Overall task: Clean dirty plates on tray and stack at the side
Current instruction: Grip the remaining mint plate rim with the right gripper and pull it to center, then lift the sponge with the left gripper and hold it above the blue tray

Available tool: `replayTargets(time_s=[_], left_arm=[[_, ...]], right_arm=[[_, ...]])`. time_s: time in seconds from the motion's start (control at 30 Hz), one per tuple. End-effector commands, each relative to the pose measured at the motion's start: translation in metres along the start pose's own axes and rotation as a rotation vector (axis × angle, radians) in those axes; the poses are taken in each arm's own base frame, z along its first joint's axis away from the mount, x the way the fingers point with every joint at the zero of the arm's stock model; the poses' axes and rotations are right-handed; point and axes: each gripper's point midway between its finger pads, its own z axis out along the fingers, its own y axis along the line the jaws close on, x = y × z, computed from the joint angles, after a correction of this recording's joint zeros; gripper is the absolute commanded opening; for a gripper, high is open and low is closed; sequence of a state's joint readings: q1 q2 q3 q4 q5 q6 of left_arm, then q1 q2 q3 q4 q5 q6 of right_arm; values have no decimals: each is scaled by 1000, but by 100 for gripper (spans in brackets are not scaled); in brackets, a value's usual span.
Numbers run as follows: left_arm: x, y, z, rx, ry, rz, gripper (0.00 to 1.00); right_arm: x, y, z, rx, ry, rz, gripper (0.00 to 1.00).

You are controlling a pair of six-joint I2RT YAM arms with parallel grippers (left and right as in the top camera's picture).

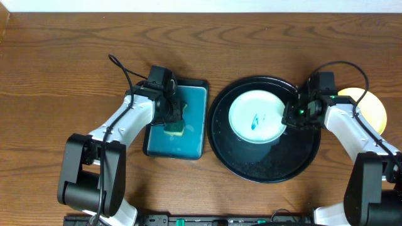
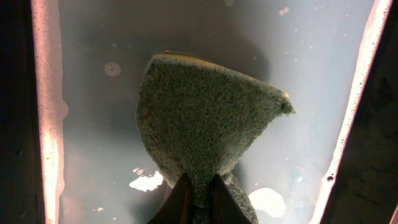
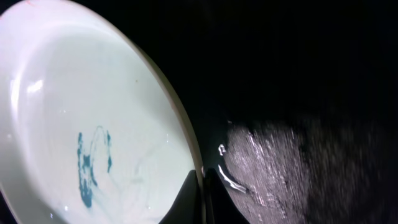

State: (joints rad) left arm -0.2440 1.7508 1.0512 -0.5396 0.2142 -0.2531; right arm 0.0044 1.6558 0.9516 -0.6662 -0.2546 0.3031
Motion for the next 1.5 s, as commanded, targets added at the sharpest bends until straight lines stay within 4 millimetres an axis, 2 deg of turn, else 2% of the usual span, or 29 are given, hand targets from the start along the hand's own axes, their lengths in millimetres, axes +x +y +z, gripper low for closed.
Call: replayTargets(time_s=[0.0, 0.13, 0.33, 0.6, 0.7, 0.87, 1.3, 1.4, 1.47], left_arm=[[8, 5, 6, -12, 27, 8, 8], [8, 5, 6, -11, 28, 8, 7], [7, 4, 4, -9, 22, 9, 7], [-21, -6, -45, 4, -153, 34, 8], [-22, -7, -51, 7, -169, 35, 8], [-15, -5, -38, -2, -128, 17, 7], [9, 9, 13, -55, 34, -6, 7], [9, 9, 14, -55, 35, -6, 7], [5, 6, 7, -46, 12, -3, 7]], right_arm=[[12, -5, 7, 30, 38, -4, 1], [21, -11, 18, 30, 51, -1, 1], [21, -12, 23, 25, 35, -5, 1], [18, -11, 23, 21, 25, -9, 1], [19, -9, 23, 19, 24, -41, 1], [20, -3, 25, 15, 25, -64, 1], [21, 6, 27, 8, 21, -95, 1], [21, 6, 27, 8, 21, -95, 1], [21, 6, 27, 8, 21, -95, 1]])
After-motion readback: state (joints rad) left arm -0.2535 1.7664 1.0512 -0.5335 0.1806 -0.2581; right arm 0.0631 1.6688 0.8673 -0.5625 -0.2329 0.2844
